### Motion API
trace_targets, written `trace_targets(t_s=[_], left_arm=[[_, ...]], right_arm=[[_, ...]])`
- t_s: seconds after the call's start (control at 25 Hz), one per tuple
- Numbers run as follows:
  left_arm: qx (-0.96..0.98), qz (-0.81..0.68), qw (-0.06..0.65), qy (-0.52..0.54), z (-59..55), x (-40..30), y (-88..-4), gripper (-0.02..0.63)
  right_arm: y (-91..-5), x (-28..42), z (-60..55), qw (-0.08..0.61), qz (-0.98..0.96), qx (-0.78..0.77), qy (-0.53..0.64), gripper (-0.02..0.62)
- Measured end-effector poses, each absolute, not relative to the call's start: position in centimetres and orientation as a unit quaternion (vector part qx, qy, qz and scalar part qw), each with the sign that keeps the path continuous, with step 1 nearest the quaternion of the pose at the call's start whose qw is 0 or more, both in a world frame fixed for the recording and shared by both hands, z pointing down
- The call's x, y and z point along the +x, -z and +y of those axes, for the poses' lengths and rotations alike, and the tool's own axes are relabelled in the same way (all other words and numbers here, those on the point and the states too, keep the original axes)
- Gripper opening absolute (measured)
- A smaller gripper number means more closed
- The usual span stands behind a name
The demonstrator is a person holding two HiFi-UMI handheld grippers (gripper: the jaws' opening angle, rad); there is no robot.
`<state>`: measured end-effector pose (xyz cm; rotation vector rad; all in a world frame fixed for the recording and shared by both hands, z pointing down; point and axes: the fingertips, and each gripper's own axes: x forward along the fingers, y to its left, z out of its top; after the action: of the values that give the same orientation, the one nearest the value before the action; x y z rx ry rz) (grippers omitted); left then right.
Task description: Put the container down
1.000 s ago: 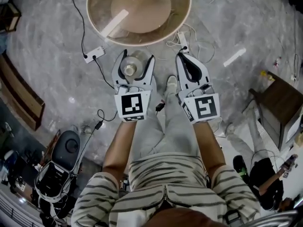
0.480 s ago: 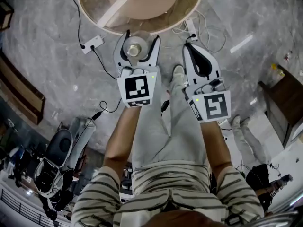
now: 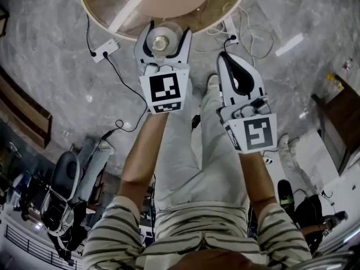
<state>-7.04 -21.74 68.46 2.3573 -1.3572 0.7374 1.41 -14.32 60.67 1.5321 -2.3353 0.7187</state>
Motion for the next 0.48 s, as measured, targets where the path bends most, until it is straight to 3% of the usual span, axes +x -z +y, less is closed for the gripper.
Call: trace_targets(t_s=[0.48], left_arm=[[0.826,-0.47,0.149,-0.272,-24.7,-5.9,-73.6,0.331]], right_arm=[[-62.8,2.2,-13.2,0.134,-0.791,0.536,-0.263,0.009]])
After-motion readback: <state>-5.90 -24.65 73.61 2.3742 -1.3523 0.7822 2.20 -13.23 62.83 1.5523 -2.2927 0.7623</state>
